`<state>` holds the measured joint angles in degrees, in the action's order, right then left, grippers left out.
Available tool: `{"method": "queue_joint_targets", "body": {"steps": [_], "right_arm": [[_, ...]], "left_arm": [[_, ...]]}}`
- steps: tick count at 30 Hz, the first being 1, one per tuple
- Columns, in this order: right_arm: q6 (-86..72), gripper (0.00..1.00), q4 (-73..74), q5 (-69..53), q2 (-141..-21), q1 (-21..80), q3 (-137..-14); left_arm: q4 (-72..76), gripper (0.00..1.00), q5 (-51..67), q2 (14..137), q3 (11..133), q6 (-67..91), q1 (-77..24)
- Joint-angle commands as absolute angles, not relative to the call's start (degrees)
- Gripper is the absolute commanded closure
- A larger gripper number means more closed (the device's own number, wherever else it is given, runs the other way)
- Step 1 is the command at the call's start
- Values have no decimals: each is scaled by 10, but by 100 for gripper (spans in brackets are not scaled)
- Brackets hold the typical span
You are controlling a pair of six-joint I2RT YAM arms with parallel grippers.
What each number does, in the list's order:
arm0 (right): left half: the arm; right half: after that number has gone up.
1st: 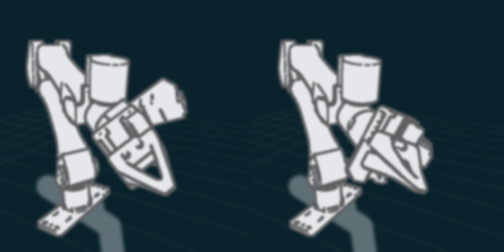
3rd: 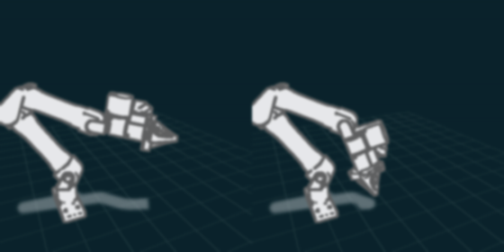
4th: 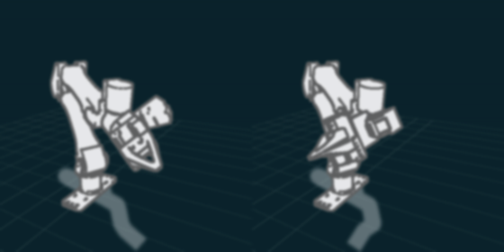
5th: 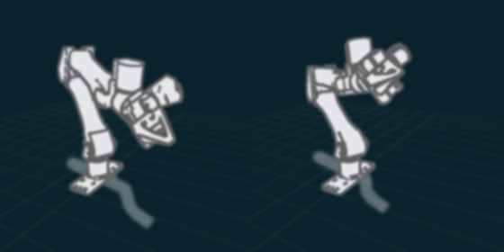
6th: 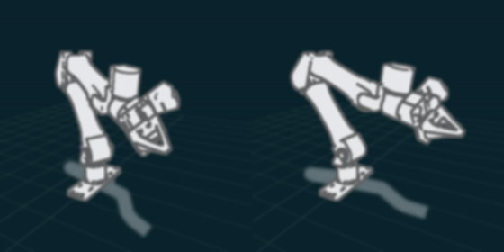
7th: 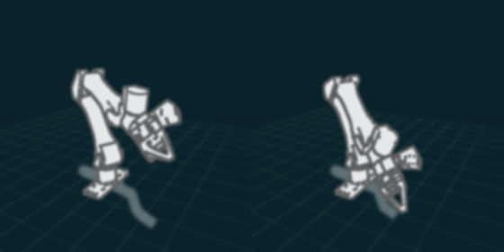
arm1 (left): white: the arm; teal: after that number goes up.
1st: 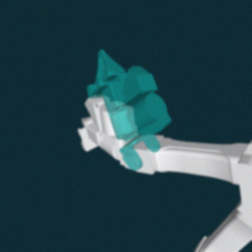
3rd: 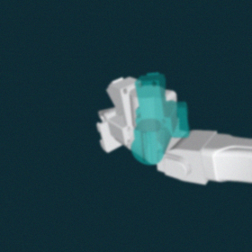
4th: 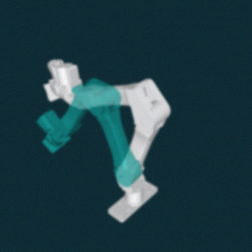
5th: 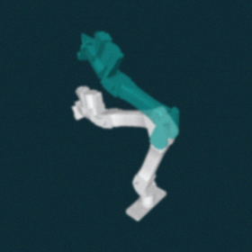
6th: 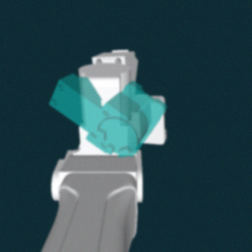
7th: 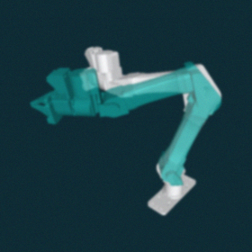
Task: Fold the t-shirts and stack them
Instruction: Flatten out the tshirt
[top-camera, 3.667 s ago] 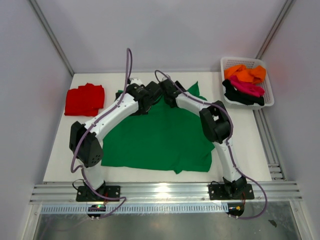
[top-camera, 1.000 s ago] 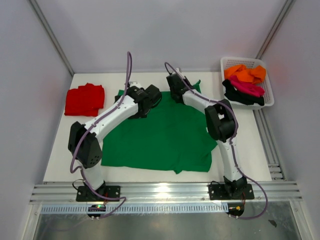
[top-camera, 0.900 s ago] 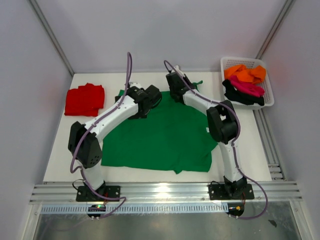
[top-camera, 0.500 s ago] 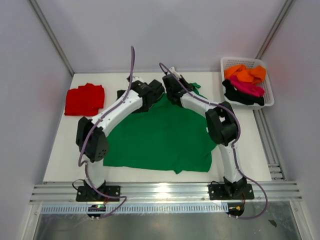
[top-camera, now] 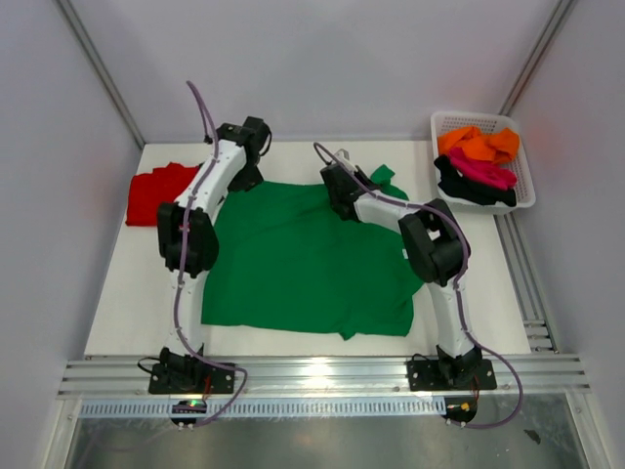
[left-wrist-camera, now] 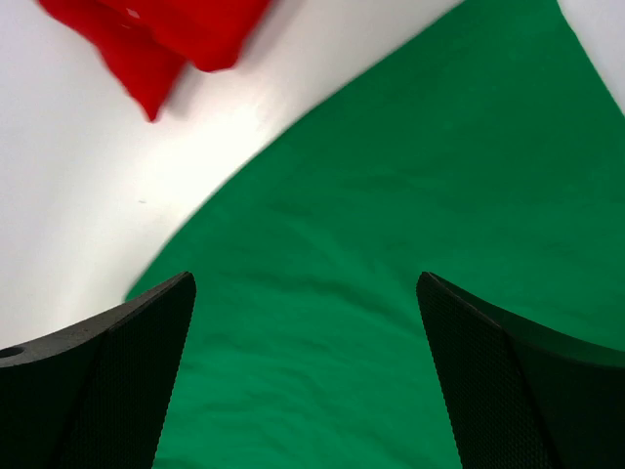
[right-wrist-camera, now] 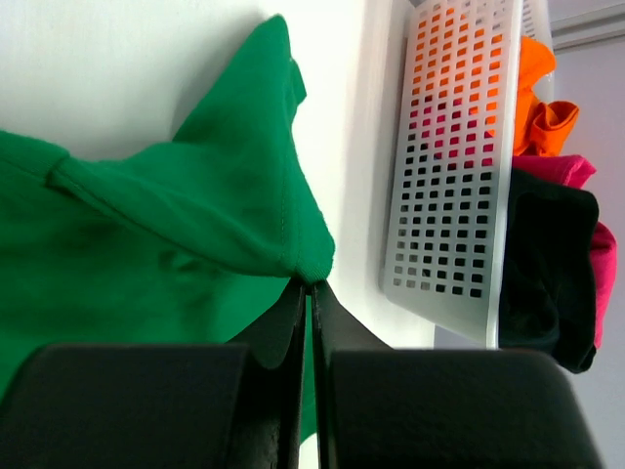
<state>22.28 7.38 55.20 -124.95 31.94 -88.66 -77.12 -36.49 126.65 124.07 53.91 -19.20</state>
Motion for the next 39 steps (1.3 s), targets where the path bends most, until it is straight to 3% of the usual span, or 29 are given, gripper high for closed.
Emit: {"method": "queue_joint_targets", "body": {"steps": [1,11,39], "right_arm": [[200,97,59,564,-1190,324,-869],[188,97,62,567,-1165,332,-845],[223,97,48,573,-1117,334,-806]], "left_arm": [[-805,3,-238,1309,1287,562,-167],[-546,3,-4,1310,1186,616,-84],[-483,5,-24,1375,1172,640,-54]]}}
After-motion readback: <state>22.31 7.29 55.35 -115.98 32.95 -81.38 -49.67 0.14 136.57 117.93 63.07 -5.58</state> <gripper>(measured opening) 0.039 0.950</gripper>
